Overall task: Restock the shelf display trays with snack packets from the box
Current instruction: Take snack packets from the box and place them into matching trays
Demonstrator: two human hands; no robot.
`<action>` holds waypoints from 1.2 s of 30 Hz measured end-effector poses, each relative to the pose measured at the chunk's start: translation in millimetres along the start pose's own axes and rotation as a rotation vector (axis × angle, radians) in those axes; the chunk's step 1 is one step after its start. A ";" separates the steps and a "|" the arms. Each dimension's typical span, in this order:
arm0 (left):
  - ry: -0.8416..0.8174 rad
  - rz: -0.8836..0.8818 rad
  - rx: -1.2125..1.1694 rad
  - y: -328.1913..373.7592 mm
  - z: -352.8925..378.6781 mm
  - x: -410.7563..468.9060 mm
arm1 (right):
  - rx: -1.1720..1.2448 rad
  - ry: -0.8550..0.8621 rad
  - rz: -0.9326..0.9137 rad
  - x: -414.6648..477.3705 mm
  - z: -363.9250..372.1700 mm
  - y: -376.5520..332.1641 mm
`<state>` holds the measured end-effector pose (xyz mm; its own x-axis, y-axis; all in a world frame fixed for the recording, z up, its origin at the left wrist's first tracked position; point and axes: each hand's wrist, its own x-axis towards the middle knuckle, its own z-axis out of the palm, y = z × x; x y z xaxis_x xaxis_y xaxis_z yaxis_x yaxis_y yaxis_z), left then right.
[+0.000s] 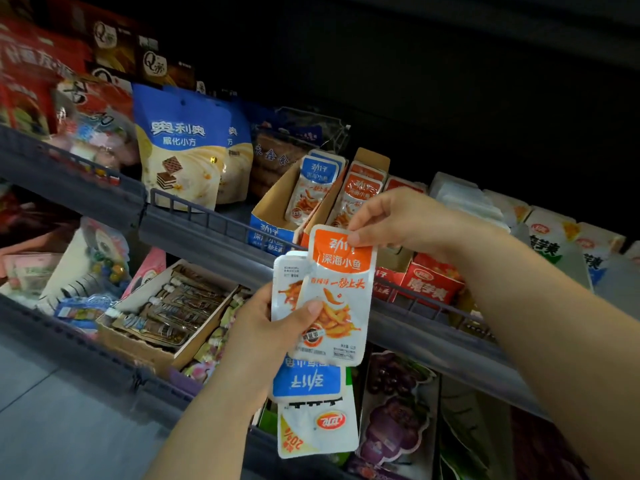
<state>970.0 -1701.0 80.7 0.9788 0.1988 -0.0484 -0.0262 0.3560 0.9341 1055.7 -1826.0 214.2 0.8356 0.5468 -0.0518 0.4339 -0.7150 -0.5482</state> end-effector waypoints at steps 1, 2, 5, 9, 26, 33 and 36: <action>0.010 0.001 -0.013 0.1 -1.5 1.2 | -0.033 -0.002 -0.002 1.2 -3.8 -1.5; 0.018 0.004 -0.023 0.4 -2.9 2.6 | -0.056 0.004 -0.001 2.2 -8.0 -3.4; 0.048 0.017 -0.048 -1.4 -8.3 6.1 | -0.084 0.062 0.014 6.6 -24.4 -8.7; 0.092 0.025 -0.023 -8.4 -17.6 13.6 | 0.014 0.350 0.038 23.8 -47.8 -4.2; 0.203 0.012 0.090 -5.5 -33.1 28.7 | 0.077 0.830 0.139 85.3 -50.4 25.0; 0.190 0.010 0.102 -4.6 -30.8 27.8 | -0.048 0.792 0.136 90.2 -47.1 20.1; 0.189 0.006 0.094 -4.9 -30.2 29.0 | -0.054 0.822 0.112 87.7 -51.1 20.2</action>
<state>992.4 -1669.4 64.1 0.9232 0.3710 -0.1003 -0.0039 0.2699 0.9629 1155.0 -1814.7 241.3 0.8454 -0.0060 0.5341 0.3317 -0.7779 -0.5338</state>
